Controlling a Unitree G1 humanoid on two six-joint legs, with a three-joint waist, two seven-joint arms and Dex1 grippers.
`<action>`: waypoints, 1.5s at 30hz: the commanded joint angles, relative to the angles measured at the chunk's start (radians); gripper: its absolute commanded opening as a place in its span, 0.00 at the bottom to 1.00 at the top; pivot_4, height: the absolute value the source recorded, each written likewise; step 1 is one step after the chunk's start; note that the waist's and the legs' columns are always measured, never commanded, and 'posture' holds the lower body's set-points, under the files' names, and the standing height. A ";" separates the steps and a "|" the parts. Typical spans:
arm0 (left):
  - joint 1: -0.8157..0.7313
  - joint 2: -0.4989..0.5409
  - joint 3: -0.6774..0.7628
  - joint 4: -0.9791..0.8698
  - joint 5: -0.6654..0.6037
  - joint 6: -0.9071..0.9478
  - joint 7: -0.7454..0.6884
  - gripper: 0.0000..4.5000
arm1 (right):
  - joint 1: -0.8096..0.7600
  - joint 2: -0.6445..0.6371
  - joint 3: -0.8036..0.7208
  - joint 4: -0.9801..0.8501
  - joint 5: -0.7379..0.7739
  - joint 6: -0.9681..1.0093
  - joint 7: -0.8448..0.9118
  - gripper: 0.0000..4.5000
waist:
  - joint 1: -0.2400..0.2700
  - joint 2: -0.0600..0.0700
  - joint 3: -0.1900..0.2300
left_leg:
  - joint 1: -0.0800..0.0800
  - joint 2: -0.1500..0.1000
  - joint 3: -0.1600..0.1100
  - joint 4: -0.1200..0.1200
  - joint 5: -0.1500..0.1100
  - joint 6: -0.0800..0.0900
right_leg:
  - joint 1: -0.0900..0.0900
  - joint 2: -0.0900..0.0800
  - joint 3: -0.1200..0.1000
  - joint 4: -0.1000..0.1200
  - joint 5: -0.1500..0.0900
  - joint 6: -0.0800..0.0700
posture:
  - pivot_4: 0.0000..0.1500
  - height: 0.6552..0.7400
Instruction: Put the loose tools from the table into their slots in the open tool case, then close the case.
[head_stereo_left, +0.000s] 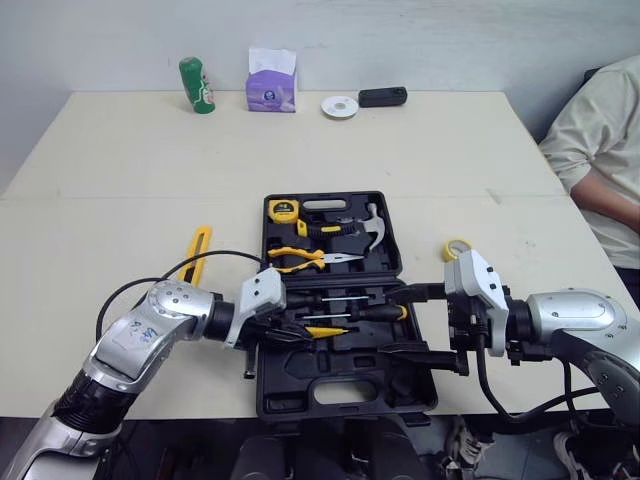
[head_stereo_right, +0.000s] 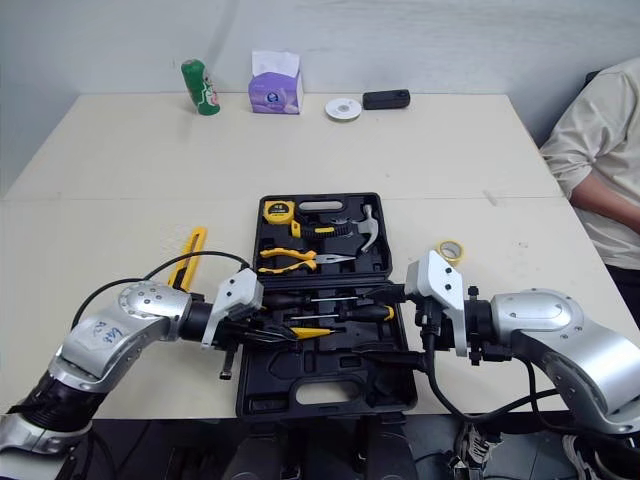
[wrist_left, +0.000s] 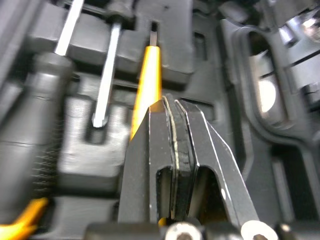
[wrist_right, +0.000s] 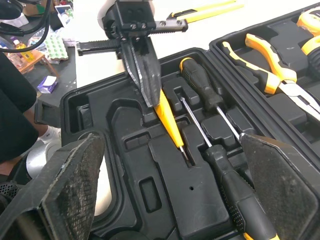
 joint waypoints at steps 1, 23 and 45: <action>-0.041 -0.001 0.081 -0.037 -0.077 0.056 0.007 0.01 | 0.009 -0.004 -0.022 -0.028 0.006 -0.017 0.003 1.00 | 0.000 0.000 0.000 | 0.000 0.000 0.000 0.000 0.000 0.000 | 0.000 0.000 0.000 0.000 0.000 0.000 | 1.00 0.86; -0.056 -0.026 -0.037 0.054 0.040 -0.022 0.029 0.01 | 0.008 -0.002 -0.017 -0.031 0.002 -0.014 -0.002 1.00 | 0.000 0.000 0.000 | 0.000 0.000 0.000 0.000 0.000 0.000 | 0.000 0.000 0.000 0.000 0.000 0.000 | 1.00 0.86; -0.020 -0.016 0.029 -0.055 -0.061 0.022 0.003 0.01 | 0.017 -0.010 -0.020 -0.038 0.005 -0.009 -0.004 1.00 | 0.000 0.000 0.000 | 0.000 0.000 0.000 0.000 0.000 0.000 | 0.000 0.000 0.000 0.000 0.000 0.000 | 1.00 0.86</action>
